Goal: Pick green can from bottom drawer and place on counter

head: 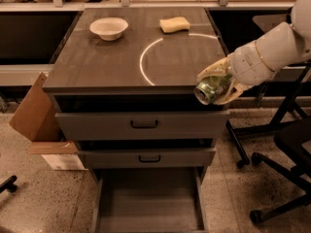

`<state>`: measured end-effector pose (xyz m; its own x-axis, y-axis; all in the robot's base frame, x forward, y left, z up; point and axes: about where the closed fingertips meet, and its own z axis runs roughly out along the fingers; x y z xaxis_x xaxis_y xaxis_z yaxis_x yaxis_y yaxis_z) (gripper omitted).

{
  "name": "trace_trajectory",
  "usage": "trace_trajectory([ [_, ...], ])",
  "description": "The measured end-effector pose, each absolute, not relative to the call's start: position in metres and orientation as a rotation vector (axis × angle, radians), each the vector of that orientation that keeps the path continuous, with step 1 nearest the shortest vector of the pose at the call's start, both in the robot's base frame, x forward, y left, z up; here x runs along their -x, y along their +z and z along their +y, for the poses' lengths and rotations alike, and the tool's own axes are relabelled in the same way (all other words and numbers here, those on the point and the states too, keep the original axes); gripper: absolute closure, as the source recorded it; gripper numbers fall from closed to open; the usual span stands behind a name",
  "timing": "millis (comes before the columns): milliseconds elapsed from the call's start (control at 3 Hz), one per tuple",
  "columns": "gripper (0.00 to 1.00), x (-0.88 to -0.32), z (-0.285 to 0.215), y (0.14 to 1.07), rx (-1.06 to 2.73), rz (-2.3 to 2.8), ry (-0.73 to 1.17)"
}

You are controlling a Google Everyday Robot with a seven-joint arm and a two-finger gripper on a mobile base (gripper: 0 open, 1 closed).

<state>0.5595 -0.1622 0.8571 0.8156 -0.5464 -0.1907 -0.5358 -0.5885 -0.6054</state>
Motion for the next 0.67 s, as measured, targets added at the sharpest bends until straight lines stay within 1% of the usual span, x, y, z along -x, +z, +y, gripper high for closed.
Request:
trace_trajectory([
  [333,1.0,-0.563,-0.159,0.855,2.3,0.8,0.003],
  [667,1.0,-0.581,-0.158,0.862,2.206,0.844,0.047],
])
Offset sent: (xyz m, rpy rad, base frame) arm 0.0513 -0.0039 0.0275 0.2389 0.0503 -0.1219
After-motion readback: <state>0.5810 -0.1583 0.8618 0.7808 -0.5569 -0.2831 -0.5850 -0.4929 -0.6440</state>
